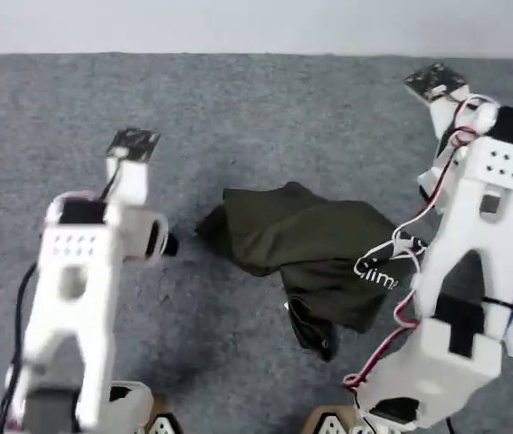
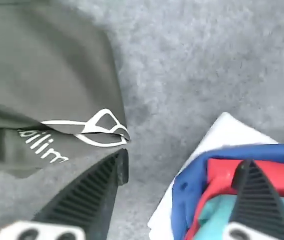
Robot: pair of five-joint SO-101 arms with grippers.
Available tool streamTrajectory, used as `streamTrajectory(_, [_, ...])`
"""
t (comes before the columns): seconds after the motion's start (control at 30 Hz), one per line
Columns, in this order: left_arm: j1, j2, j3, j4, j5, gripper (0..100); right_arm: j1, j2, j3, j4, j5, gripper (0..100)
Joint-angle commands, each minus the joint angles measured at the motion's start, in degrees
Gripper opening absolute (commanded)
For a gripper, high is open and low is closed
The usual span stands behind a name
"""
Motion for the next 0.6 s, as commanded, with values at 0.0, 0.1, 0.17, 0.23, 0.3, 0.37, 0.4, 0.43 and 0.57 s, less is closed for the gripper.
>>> streamTrajectory(0.0, [5.19,16.62,-14.46,-0.62,5.54,24,-1.19,-5.14,4.84,2.51,-0.70,33.6])
streamTrajectory(0.1, [8.88,27.25,-23.60,1.32,8.26,24,-1.27,-6.29,10.90,2.51,-0.70,33.6])
streamTrajectory(0.17, [10.46,34.02,-30.20,2.81,9.67,24,-1.19,-7.08,13.71,2.51,-0.70,33.6])
streamTrajectory(0.23, [11.34,40.09,-36.79,4.75,11.43,24,-1.10,-8.22,15.38,2.51,-0.79,33.6])
streamTrajectory(0.3, [12.48,45.98,-43.03,8.35,12.48,24,-1.10,-9.27,16.09,2.51,-0.79,33.6])
streamTrajectory(0.37, [14.59,51.78,-49.10,13.27,12.31,24,-1.19,-9.54,16.09,2.51,-0.79,33.6])
streamTrajectory(0.4, [15.65,54.59,-52.44,15.74,12.31,24,-1.19,-9.54,16.09,2.51,-0.79,33.6])
streamTrajectory(0.43, [16.62,57.41,-55.96,18.02,12.31,23,-1.19,-9.54,16.09,2.51,-0.79,33.6])
streamTrajectory(0.57, [18.81,67.43,-69.76,23.65,12.66,23,-1.19,-9.45,16.18,2.42,-3.43,33.6])
